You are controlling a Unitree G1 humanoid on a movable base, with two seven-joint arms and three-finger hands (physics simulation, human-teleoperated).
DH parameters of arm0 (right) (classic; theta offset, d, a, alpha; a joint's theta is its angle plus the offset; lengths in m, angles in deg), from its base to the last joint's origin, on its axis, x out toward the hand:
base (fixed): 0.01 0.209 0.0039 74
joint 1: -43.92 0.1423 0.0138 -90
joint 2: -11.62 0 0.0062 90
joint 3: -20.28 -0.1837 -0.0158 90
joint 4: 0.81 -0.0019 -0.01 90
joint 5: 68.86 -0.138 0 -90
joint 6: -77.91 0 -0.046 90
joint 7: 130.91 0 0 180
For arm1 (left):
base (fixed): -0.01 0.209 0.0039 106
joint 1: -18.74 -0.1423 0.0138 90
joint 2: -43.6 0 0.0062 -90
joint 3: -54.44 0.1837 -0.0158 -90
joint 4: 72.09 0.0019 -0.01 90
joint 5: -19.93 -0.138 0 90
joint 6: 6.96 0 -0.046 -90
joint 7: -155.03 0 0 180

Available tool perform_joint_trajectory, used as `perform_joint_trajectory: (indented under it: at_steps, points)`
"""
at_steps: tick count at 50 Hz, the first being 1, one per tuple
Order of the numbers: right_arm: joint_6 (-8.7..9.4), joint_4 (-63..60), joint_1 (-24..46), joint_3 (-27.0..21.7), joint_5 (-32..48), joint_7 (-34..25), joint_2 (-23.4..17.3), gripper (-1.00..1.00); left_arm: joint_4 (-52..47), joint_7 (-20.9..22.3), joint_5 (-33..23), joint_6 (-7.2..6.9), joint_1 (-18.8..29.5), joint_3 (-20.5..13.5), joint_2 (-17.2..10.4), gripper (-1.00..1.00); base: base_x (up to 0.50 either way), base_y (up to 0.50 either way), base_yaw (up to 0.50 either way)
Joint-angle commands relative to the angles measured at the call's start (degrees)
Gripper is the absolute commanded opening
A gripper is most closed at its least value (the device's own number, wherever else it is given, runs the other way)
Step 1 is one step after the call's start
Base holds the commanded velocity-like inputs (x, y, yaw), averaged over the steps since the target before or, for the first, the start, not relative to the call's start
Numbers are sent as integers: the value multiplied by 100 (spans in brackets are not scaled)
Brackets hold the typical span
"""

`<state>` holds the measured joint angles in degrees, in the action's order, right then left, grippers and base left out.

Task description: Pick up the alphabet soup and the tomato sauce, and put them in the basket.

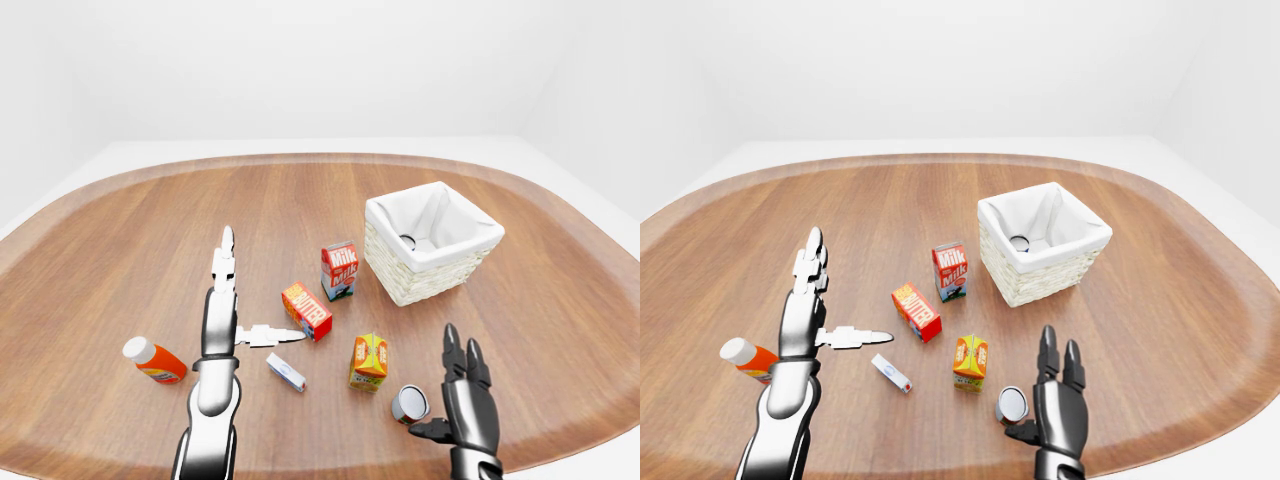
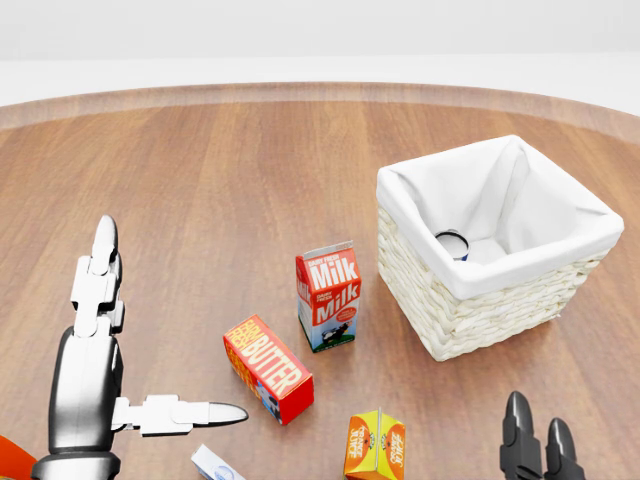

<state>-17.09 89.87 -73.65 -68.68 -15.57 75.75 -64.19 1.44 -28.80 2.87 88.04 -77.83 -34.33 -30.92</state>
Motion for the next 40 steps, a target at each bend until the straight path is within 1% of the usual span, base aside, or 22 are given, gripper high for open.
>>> perform_joint_trajectory:
  at_steps: [1,29,40]
  points:
    - [0,86,21,153,227,318,-94,100,-75,13,19,0,-33,-6,-2,100,0,0,0]
    - [0,320,57,650,693,334,-373,100,-45,8,8,0,-44,7,-2,100,0,0,0]
    - [0,542,189,793,828,334,-473,100,-71,19,9,0,-39,4,0,100,0,0,0]
